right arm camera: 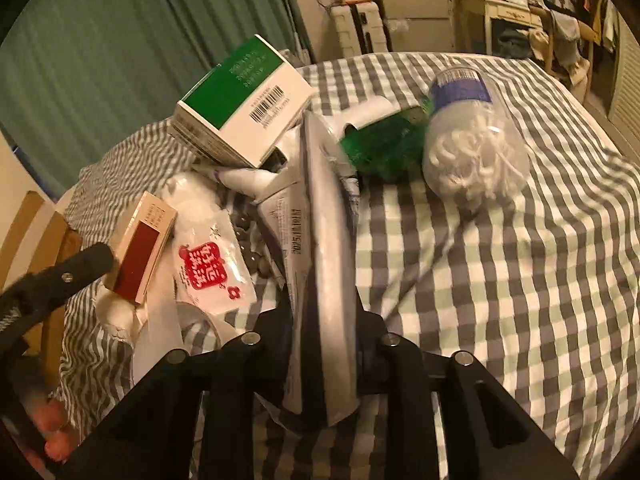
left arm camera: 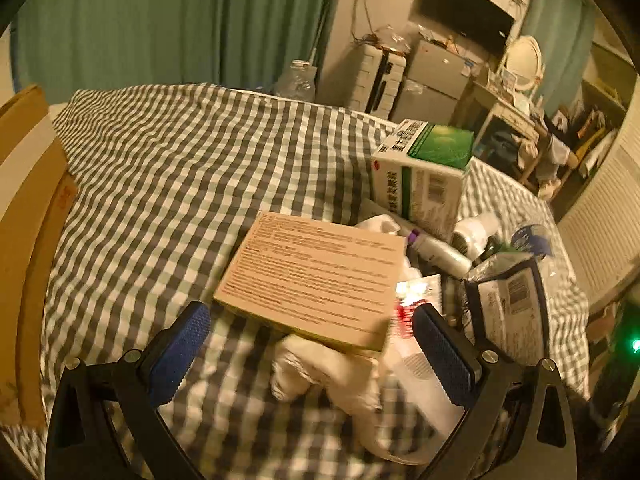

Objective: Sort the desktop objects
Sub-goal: 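Grasp the tan red-ended box with the left tool while the right grasps the white packet, then carry the tan box and white packet into the cardboard box and release, then grasp the white cloth with the left tool while the right grasps the tape roll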

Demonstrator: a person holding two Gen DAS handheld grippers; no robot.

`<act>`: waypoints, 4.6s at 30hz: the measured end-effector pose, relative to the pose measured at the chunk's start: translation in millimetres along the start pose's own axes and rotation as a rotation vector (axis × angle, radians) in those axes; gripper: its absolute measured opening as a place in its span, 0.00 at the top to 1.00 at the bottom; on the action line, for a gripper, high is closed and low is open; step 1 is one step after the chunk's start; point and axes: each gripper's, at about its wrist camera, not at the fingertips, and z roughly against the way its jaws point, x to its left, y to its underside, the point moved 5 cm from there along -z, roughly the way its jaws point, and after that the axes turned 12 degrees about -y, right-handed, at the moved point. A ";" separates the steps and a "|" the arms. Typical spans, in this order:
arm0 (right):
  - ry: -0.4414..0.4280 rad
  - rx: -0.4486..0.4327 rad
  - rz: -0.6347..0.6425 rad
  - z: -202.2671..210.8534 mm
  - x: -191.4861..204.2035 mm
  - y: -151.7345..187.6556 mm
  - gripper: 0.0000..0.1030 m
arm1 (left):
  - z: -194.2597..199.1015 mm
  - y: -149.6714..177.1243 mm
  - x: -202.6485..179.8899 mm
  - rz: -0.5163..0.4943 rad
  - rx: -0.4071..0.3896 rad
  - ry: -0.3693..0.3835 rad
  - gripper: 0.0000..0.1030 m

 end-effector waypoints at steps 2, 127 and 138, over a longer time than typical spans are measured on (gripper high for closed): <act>0.037 -0.017 0.008 10.6 -1.7 1.6 0.82 | 5.9 -0.5 -8.2 0.004 -0.012 -0.014 0.00; -0.088 0.092 -0.015 16.5 38.1 35.2 0.96 | -14.1 28.4 29.8 0.070 0.100 0.048 0.89; -0.044 0.026 -0.024 78.0 30.5 32.0 0.96 | 40.5 22.4 46.1 -0.050 -0.012 -0.065 0.89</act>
